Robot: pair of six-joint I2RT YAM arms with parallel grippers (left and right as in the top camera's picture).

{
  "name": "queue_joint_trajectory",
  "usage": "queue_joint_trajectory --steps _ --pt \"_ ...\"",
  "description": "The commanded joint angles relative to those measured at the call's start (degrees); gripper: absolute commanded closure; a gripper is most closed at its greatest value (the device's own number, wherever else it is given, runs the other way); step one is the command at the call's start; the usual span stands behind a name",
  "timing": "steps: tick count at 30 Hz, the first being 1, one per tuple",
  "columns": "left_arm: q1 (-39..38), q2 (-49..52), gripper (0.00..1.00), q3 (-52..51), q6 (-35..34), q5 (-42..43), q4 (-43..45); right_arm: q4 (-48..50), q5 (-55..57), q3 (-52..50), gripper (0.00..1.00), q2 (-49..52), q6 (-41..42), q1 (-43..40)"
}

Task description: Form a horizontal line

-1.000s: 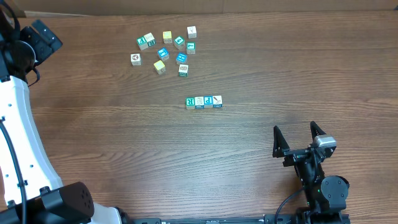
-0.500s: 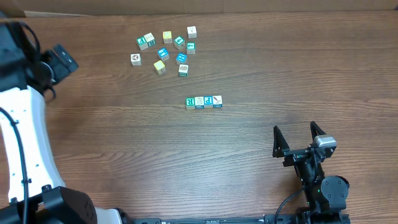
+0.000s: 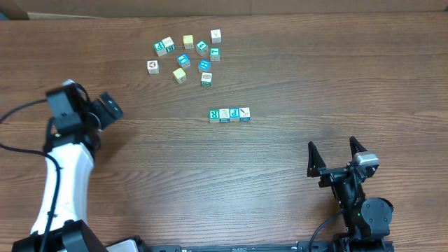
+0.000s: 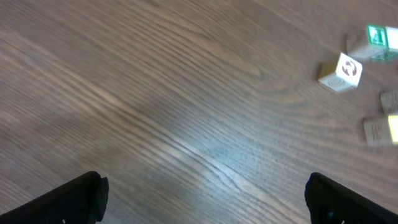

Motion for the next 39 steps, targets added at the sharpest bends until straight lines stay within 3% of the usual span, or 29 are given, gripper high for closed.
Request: queue_joint_trajectory --steps 1,14,24,29,36,39 --pt "-3.93 -3.76 0.0 -7.13 5.62 -0.94 5.27 0.22 -0.09 -0.59 0.0 -0.46 0.13 -0.2" --pt "-7.15 -13.57 0.0 -33.4 8.87 -4.44 31.76 0.22 -0.09 -0.59 0.0 -0.46 0.13 -0.2" --pt "-7.13 -19.93 0.0 -45.51 9.16 -3.54 33.59 0.22 -0.09 -0.59 0.0 -0.46 0.13 -0.2" --pt "-7.17 -22.97 0.0 -50.27 8.85 1.01 37.18 0.22 -0.09 -0.59 0.0 -0.46 0.13 -0.2" --pt "-11.47 -29.97 0.0 -50.42 8.68 -2.14 31.43 0.22 -0.09 -0.59 0.0 -0.46 0.13 -0.2" --pt "-14.78 -37.42 0.0 -50.45 8.66 -7.1 24.41 0.22 -0.09 -0.59 0.0 -0.46 0.13 -0.2"
